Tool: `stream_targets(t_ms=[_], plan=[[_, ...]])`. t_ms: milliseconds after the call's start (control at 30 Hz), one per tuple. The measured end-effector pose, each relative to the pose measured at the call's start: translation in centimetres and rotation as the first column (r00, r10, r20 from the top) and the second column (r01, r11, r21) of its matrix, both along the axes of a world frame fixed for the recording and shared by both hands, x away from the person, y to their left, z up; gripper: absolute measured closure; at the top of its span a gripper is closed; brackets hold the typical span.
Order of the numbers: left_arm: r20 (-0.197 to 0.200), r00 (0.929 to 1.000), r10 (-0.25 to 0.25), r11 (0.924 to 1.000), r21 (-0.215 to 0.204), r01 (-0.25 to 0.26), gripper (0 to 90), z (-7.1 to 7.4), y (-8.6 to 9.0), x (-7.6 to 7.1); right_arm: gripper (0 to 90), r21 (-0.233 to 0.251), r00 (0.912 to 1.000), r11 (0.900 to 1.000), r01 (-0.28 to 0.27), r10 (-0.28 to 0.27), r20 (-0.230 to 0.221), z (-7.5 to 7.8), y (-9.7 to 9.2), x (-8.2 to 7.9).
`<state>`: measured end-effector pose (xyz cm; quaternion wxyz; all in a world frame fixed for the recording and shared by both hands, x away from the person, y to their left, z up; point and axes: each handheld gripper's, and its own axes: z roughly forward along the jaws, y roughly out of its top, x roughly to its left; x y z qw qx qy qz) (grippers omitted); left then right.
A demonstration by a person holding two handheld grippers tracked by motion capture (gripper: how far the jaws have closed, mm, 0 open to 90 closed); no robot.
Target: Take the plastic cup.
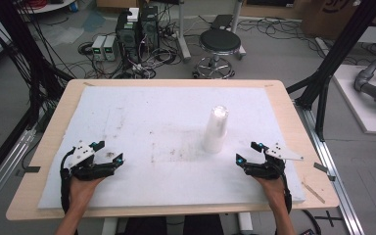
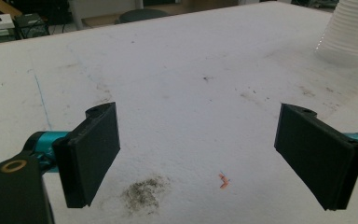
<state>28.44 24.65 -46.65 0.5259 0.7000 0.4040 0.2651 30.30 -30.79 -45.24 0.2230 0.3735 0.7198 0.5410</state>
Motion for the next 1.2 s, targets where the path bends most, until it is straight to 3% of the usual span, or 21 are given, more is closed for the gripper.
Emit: stream_targets(t_ms=[167,467,967,1200], plan=[[-0.005,1.0,0.002,1.0,0.0,-0.002,14.0,0.0,0.0,0.0,16.8,0.002,0.9999,1.0,-0.005,0.005,0.015,0.0,-0.1,-0.1],[0.011,0.9999,-0.004,1.0,0.001,0.004,14.0,0.0,0.0,-0.1,16.8,0.01,0.9999,0.9999,-0.012,0.012,-0.008,0.0,-0.1,0.1],[0.0,1.0,-0.008,1.0,0.003,0.008,14.0,0.0,-0.1,0.0,16.7,0.003,0.9979,0.9984,-0.056,0.057,-0.031,0.2,-0.2,0.3],[-0.011,0.9999,-0.01,0.9999,0.005,0.01,14.0,0.0,-0.1,0.1,16.7,0.015,0.9966,0.9969,-0.077,0.077,-0.029,1.4,-0.5,0.4]])
